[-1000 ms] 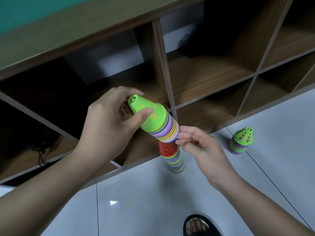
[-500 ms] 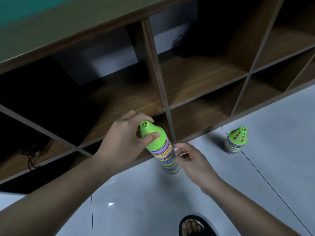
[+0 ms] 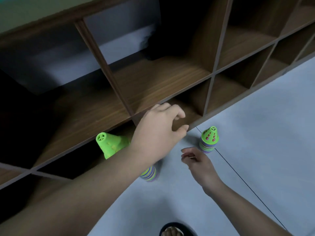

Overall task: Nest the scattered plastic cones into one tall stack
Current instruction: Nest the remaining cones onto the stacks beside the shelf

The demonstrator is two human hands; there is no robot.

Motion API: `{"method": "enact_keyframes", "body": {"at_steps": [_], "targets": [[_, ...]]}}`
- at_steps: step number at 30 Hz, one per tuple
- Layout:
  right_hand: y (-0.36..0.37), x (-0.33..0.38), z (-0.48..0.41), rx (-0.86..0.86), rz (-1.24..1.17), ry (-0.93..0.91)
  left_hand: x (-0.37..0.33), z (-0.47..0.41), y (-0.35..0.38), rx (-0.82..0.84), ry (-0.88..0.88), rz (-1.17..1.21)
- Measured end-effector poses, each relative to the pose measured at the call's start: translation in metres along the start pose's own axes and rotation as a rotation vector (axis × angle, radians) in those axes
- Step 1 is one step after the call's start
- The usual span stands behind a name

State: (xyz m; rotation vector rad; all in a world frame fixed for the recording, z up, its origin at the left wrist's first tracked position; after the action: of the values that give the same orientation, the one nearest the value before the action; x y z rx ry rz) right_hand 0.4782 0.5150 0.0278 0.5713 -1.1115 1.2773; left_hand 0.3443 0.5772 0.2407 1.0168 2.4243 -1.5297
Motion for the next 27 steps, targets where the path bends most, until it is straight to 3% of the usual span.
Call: {"method": "enact_keyframes", "body": {"at_steps": [8, 14, 22, 27], "targets": [[-0.070, -0.066, -0.059, -0.195, 0.080, 0.123, 0.010, -0.002, 0.133, 0.217, -0.146, 0.102], [-0.092, -0.110, -0.089, -0.245, 0.152, 0.192, 0.007, 0.004, 0.204, 0.370, -0.148, 0.064], [-0.089, -0.125, -0.112, -0.260, 0.188, 0.199, 0.007, 0.011, 0.244, 0.401, -0.038, -0.053], [-0.080, -0.120, -0.124, -0.213, 0.126, 0.224, 0.028, 0.020, 0.237, 0.339, -0.094, -0.084]]}}
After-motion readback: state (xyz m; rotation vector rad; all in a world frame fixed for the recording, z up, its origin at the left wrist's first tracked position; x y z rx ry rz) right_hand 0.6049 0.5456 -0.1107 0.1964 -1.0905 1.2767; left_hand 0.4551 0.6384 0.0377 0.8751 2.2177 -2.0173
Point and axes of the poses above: each hand's wrist, its own z-axis away from the middle knuckle, its own y-axis out of the palm, x = y × z, the point moved 7 cm from there along -z, towards the middle knuckle, and after that the axes turned 13 degrees about -x, right-handed, at the moved point
